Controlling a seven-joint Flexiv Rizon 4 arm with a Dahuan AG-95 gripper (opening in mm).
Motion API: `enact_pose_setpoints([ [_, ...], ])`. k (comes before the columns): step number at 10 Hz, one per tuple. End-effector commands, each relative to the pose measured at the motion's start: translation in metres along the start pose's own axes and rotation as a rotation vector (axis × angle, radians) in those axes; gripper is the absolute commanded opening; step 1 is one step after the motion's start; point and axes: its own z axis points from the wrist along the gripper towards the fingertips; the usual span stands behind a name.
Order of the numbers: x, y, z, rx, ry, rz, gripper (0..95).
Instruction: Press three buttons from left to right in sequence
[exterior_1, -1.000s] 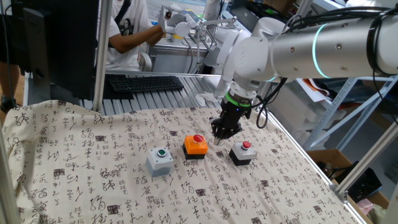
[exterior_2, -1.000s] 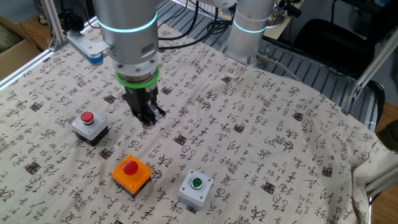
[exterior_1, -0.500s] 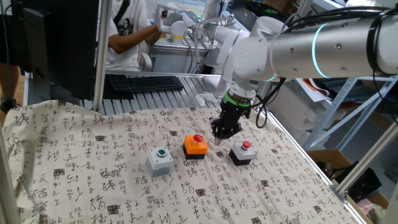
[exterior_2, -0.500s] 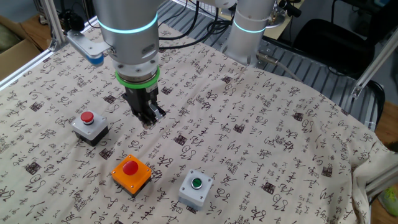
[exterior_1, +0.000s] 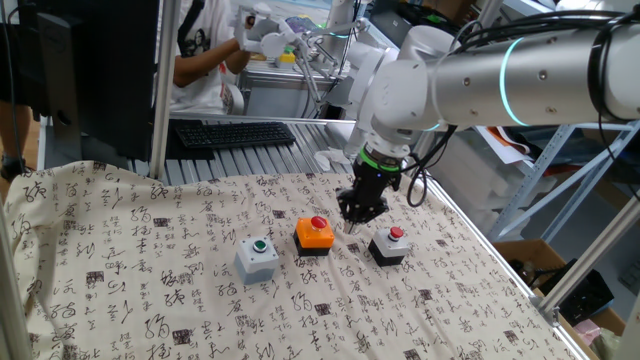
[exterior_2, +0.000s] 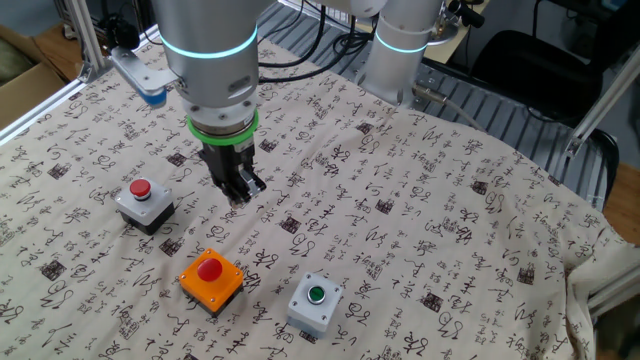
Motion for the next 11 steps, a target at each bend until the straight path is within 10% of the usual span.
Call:
enact_pose_setpoints([
  [1,-0.0007,-0.0001,0.0001,0.006,-0.002,0.016,0.0],
  [11,-0.0006,-0.0002,0.0000,0.000,-0.006,0.047,0.0],
])
